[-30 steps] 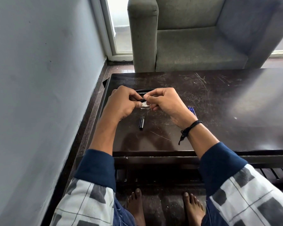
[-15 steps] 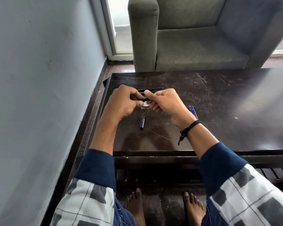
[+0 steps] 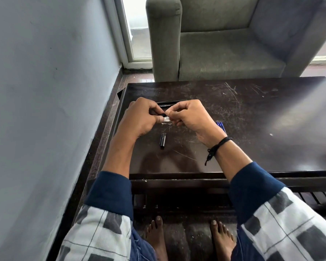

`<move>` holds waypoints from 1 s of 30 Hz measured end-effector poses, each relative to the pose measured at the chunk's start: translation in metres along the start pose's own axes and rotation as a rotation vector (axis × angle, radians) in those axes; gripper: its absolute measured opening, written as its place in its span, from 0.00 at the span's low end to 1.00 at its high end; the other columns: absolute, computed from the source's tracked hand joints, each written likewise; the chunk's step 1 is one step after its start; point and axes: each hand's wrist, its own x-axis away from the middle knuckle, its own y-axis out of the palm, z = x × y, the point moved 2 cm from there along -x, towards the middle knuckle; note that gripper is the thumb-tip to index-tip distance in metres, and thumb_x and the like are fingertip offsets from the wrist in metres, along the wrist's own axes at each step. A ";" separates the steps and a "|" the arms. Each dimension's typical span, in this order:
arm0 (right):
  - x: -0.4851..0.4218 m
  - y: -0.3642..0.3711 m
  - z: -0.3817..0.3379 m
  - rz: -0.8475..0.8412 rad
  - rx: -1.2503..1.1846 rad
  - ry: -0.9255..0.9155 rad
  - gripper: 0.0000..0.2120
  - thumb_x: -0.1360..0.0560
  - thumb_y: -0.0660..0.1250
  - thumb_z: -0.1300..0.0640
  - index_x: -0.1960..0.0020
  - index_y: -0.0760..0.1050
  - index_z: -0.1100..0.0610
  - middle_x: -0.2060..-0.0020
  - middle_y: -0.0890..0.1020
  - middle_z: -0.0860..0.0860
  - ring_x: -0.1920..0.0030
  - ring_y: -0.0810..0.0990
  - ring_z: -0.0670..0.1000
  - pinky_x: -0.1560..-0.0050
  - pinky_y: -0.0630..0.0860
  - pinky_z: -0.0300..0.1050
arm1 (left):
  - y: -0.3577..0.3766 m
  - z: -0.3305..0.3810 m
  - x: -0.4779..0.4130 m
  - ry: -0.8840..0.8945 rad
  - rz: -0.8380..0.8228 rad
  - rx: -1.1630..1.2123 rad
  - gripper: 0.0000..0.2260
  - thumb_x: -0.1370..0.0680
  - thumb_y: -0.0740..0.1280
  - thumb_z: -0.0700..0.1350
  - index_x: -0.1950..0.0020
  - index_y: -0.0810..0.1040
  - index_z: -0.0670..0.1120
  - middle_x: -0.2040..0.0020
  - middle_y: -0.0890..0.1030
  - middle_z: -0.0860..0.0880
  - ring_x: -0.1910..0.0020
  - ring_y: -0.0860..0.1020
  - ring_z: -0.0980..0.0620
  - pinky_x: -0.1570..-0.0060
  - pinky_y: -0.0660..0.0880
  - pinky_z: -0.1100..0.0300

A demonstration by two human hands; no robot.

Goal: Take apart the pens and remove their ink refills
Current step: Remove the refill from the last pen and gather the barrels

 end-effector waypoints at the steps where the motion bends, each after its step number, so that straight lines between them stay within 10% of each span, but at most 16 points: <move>1: 0.000 0.000 0.000 0.004 0.001 0.001 0.06 0.25 0.74 0.61 0.56 0.82 0.65 0.69 0.81 0.53 0.67 0.76 0.48 0.65 0.74 0.38 | 0.001 -0.001 0.000 0.001 -0.005 0.004 0.13 0.29 0.78 0.44 0.63 0.81 0.62 0.61 0.85 0.55 0.57 0.83 0.53 0.47 0.81 0.49; 7: -0.001 -0.001 0.001 0.038 0.044 0.018 0.19 0.24 0.74 0.52 0.55 0.81 0.70 0.70 0.81 0.52 0.70 0.77 0.47 0.67 0.74 0.36 | 0.003 0.000 -0.001 0.009 0.002 0.017 0.13 0.29 0.78 0.44 0.62 0.81 0.62 0.60 0.85 0.53 0.56 0.83 0.51 0.47 0.80 0.48; 14: -0.001 -0.003 0.000 0.001 -0.034 -0.002 0.04 0.26 0.75 0.63 0.55 0.83 0.64 0.67 0.83 0.50 0.67 0.79 0.44 0.66 0.76 0.35 | 0.002 -0.004 -0.002 -0.002 -0.002 0.021 0.12 0.29 0.78 0.44 0.63 0.81 0.61 0.60 0.85 0.53 0.56 0.83 0.51 0.46 0.80 0.47; 30: 0.000 -0.009 0.002 0.038 0.046 0.085 0.12 0.26 0.76 0.54 0.62 0.82 0.61 0.69 0.81 0.54 0.70 0.76 0.46 0.68 0.74 0.38 | 0.007 0.003 0.000 0.014 -0.008 -0.036 0.06 0.27 0.77 0.43 0.52 0.87 0.51 0.59 0.85 0.51 0.57 0.82 0.53 0.49 0.78 0.56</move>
